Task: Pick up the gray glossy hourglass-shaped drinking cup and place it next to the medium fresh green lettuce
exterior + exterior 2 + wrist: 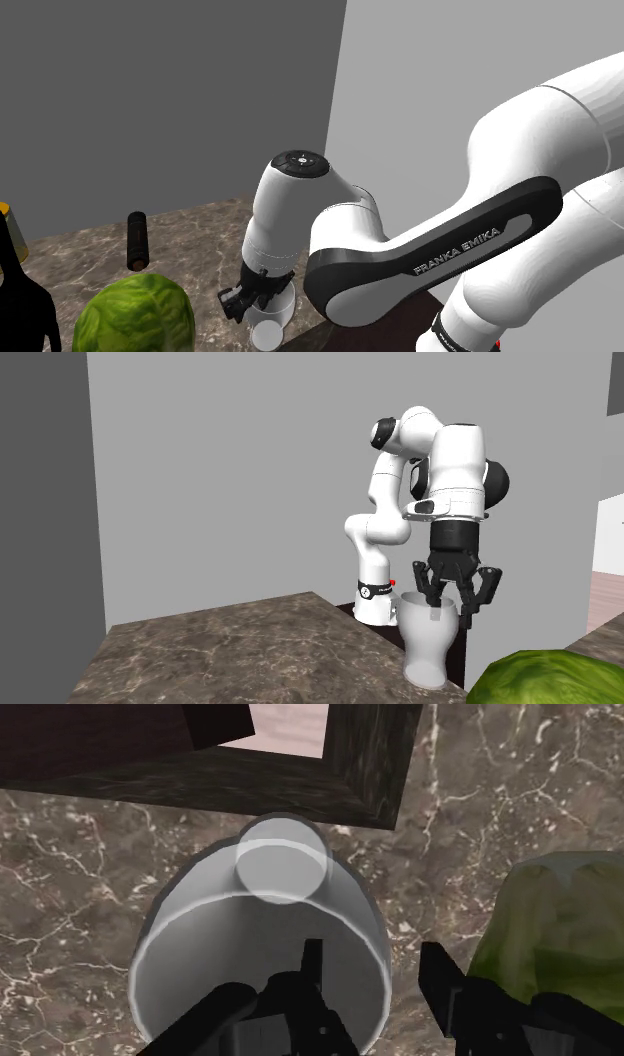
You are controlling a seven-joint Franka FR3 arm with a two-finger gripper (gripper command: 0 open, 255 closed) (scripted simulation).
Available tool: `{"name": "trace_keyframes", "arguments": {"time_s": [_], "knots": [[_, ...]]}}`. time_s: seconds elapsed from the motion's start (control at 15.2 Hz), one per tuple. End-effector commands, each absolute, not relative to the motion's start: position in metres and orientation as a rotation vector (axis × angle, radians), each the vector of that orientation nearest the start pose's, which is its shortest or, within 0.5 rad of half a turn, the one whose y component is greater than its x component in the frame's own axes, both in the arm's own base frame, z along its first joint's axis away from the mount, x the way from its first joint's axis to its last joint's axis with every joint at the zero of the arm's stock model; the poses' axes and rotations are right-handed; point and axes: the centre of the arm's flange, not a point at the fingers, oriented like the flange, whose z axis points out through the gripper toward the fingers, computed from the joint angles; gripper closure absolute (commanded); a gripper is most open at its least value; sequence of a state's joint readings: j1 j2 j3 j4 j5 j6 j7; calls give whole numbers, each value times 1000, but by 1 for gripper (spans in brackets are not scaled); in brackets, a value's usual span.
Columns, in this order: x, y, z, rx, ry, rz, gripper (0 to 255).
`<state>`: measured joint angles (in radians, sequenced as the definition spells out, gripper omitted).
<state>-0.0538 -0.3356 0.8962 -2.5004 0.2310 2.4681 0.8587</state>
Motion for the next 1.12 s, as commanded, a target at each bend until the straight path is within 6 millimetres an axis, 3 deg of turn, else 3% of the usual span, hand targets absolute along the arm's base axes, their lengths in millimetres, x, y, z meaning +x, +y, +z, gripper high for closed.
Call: {"name": "trace_keyframes", "arguments": {"time_s": [0.0, 0.26, 0.53, 1.06], "knots": [[309, 345, 379, -3028, 284, -318, 0], [309, 345, 379, -3028, 284, -318, 0], [299, 342, 428, -3028, 284, -318, 0], [299, 342, 428, -3028, 284, -318, 0]]}}
